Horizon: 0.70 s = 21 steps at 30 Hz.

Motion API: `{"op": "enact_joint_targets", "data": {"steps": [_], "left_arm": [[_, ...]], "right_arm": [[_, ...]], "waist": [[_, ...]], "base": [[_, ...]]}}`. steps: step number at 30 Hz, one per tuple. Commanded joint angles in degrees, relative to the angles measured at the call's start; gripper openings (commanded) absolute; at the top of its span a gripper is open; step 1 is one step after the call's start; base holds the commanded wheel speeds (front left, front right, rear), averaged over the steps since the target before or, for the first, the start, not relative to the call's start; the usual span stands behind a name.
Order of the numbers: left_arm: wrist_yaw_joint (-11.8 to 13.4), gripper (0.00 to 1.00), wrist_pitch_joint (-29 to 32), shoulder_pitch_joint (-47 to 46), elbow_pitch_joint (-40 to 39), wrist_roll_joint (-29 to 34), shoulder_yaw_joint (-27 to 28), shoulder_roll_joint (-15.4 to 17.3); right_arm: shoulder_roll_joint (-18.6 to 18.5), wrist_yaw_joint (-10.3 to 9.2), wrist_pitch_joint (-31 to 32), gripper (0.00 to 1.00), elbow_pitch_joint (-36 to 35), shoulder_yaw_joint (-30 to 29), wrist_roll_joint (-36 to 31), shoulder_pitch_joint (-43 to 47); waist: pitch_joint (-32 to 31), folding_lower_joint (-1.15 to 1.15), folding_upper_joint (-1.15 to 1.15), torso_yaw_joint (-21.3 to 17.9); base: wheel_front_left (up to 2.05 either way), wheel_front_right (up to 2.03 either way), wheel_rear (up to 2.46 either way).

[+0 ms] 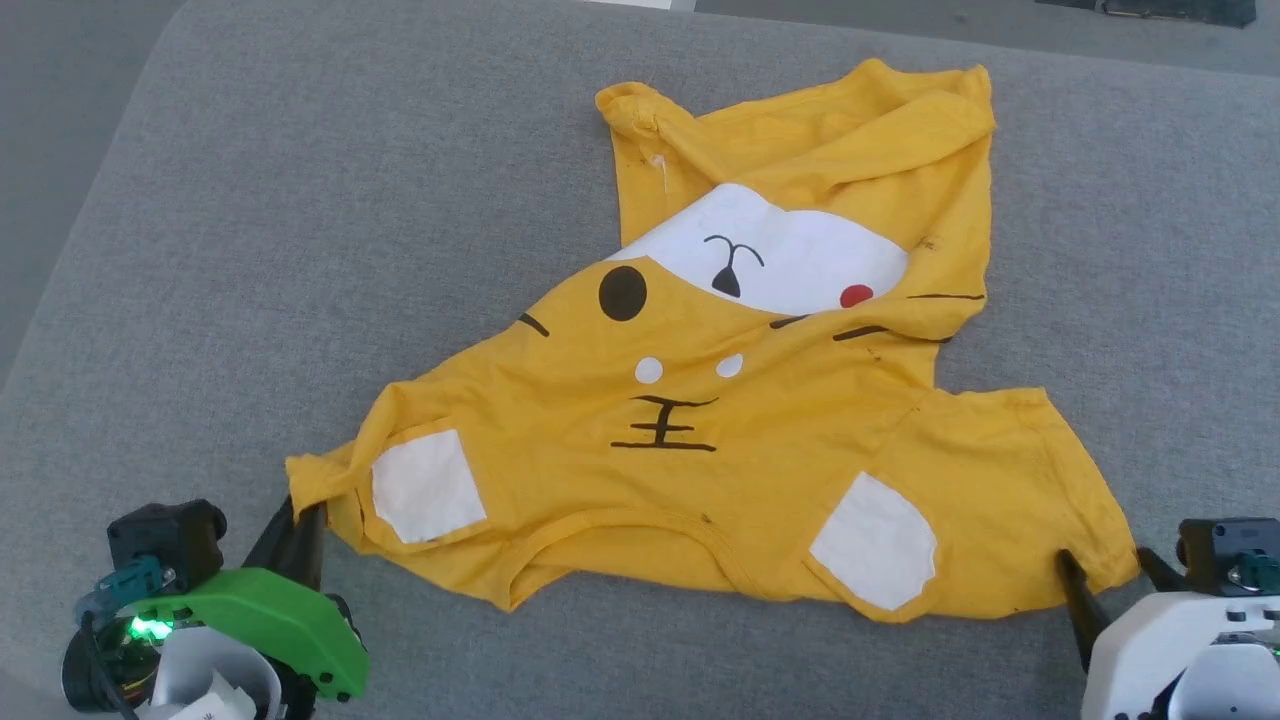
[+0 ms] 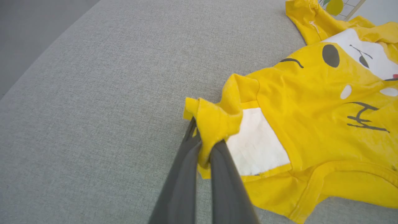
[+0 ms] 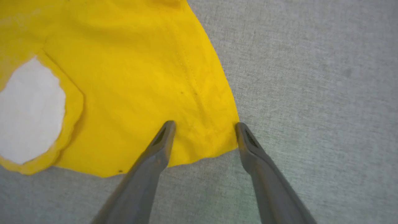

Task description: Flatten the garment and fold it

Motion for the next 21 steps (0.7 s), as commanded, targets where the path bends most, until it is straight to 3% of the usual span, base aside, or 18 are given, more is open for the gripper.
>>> {"op": "enact_joint_targets", "data": {"steps": [1, 12, 13, 14, 15, 16, 21], "left_arm": [[0.2, 0.0, 0.2, -0.7, -0.3, 0.6, -0.1, -0.3], [0.3, 0.0, 0.4, -0.5, -0.7, 0.3, -0.8, -0.6], [0.3, 0.0, 0.4, -0.5, -0.8, 0.3, -0.8, -0.5], [0.3, 0.0, 0.5, -0.5, -0.8, 0.3, -0.8, -0.5], [0.4, 0.0, 0.4, -0.5, -0.9, 0.3, -0.8, -0.5], [0.4, 0.0, 0.4, -0.5, -0.9, 0.2, -0.9, -0.6], [-0.2, 0.0, -0.4, -0.5, -1.4, -1.1, -0.9, -1.8]], "right_arm": [[0.0, -0.09, -0.2, 1.0, 0.3, -0.8, -0.8, 0.1], [0.0, -0.09, -0.1, 1.0, 4.9, -2.0, 0.5, -0.2], [0.0, -0.09, 0.1, 0.51, 5.8, -1.7, 1.5, -0.5], [0.0, -0.09, 0.1, 0.37, 6.4, -1.7, 2.3, -0.7], [0.0, -0.09, -0.1, 0.12, 7.1, -1.8, 2.9, -1.0], [0.0, -0.09, -0.3, 0.0, 7.6, -1.8, 3.2, -1.3], [0.0, -0.09, -3.4, 0.0, 9.0, -2.7, 5.9, -3.6]], "waist": [[-0.1, 0.0, 0.0, -0.1], [-0.1, 0.0, 0.0, -0.1], [-0.1, 0.0, 0.0, -0.2], [-0.1, 0.0, 0.0, -0.2], [-0.1, 0.0, 0.0, -0.3], [-0.1, 0.0, 0.0, -0.3], [-0.7, 0.0, 0.0, -0.7]], "base": [[0.0, 0.0, 0.0], [0.0, 0.0, 0.0], [0.0, 0.0, 0.0], [0.0, 0.0, 0.0], [0.0, 0.0, 0.0], [0.0, 0.0, 0.0], [0.0, 0.0, 0.0]]}}
